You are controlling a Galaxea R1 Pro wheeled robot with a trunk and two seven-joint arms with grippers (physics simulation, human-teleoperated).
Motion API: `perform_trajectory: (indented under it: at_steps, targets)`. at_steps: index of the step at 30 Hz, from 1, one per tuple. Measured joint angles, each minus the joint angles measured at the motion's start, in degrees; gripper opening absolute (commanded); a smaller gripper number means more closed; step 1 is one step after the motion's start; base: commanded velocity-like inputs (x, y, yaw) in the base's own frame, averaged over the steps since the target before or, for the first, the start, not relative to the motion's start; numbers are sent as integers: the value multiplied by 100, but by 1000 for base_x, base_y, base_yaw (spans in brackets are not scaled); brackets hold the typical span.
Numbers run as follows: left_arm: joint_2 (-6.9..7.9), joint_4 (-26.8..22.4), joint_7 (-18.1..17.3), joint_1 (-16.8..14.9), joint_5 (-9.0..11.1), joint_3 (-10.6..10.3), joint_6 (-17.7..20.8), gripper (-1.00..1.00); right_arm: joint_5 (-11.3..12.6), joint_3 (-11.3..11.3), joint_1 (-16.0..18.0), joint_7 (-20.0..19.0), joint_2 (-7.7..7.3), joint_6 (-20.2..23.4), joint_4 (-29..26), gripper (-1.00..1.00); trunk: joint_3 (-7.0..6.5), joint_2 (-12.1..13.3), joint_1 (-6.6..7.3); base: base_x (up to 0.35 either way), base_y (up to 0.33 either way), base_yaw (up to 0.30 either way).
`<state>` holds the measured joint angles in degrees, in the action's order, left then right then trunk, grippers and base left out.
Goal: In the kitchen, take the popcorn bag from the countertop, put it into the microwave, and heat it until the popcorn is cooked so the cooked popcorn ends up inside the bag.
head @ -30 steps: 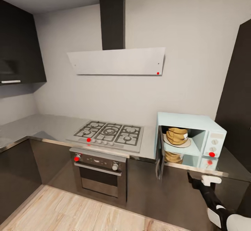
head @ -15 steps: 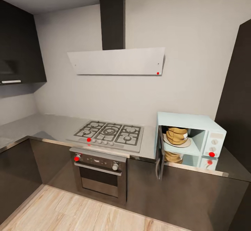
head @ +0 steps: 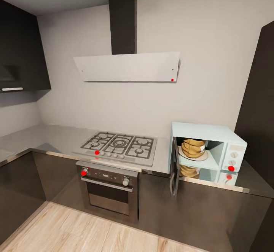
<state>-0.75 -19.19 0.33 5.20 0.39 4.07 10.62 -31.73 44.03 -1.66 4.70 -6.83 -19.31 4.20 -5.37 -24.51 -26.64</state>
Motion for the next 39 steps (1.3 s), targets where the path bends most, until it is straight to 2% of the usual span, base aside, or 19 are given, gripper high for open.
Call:
perform_trajectory:
  at_steps: [9, 15, 28, 33, 39]
  targets:
    - [2, 2, 2, -1, 0, 1, -1, 100, -17, -15, -4, -22, 36, -50, -23, 100, 0, 0, 0, 0, 0, -262]
    - [6, 2, 0, -1, 0, 0, -1, 100, -20, -24, -3, -168, 37, -278, -27, 100, 0, 0, 0, 0, 0, -296]
    - [5, 2, -1, -1, 0, -1, 4, 100, -20, -34, -3, -181, 37, -307, -27, 100, 0, 0, 0, 2, 1, -296]
    - [11, 1, 1, -1, 0, 3, 1, 100, -19, -36, -3, -182, 41, -306, -27, 100, 0, -1, 2, 157, 142, -274]
    - [11, -2, 1, 1, 0, 2, 1, 100, -19, -92, -2, -185, 44, -305, -18, 100, 0, -1, 2, 237, 215, -40]
